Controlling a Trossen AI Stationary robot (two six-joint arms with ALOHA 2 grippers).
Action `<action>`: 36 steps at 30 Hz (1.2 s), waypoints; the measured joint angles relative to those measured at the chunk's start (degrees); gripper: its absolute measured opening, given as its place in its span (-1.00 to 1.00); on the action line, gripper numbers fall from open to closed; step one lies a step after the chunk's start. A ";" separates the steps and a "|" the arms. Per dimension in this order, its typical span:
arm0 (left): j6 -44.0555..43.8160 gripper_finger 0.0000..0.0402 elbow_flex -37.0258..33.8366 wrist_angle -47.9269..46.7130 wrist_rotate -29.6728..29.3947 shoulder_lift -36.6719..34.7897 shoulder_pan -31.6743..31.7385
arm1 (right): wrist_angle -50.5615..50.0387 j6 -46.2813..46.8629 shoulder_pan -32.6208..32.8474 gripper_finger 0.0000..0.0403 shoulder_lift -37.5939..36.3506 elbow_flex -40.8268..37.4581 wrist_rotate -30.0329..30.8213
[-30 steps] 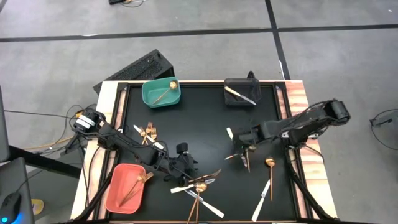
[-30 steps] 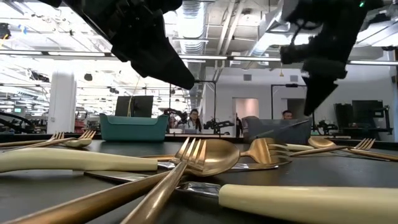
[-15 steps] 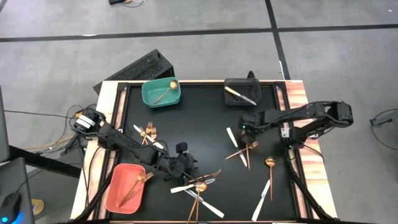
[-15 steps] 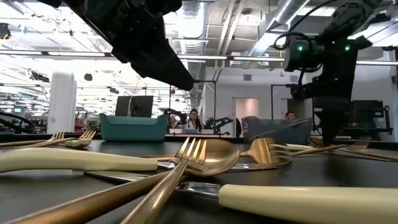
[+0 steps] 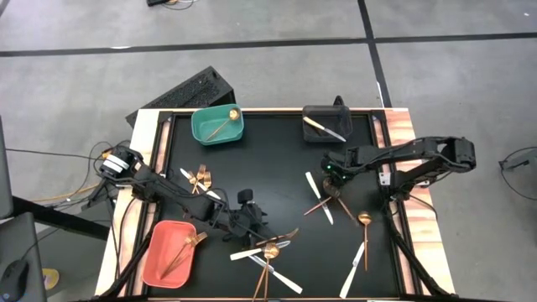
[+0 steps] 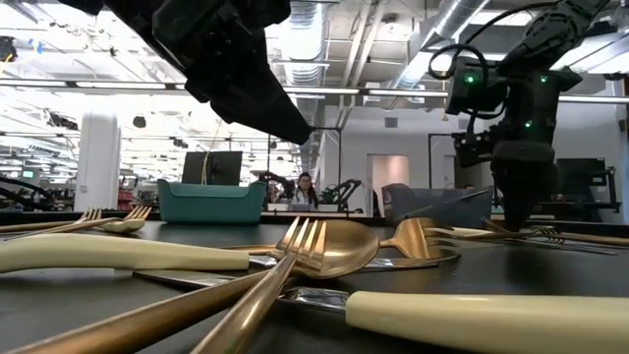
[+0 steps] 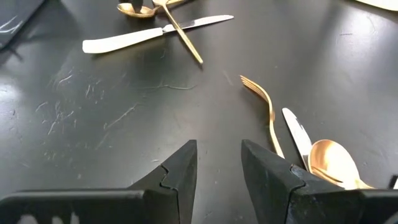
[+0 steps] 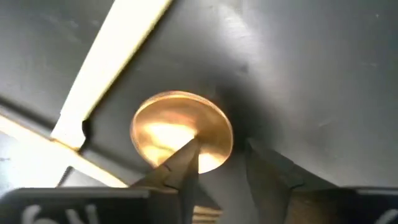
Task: Sort silverware by color (type)
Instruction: Put the gold spoon into the green bin
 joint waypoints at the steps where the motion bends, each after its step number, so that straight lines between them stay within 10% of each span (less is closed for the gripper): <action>1: 0.00 -0.43 0.00 0.04 -0.01 0.00 0.00 | 0.18 0.29 0.25 -0.38 0.01 0.00 -0.58; 22: -0.05 -0.43 0.00 0.11 -1.30 0.00 0.11 | 8.43 1.67 6.38 -0.96 -0.12 0.17 -4.61; 36: -0.90 -0.43 -0.02 1.80 -6.48 0.00 3.20 | 16.80 8.86 19.02 -0.97 -12.27 -0.02 31.65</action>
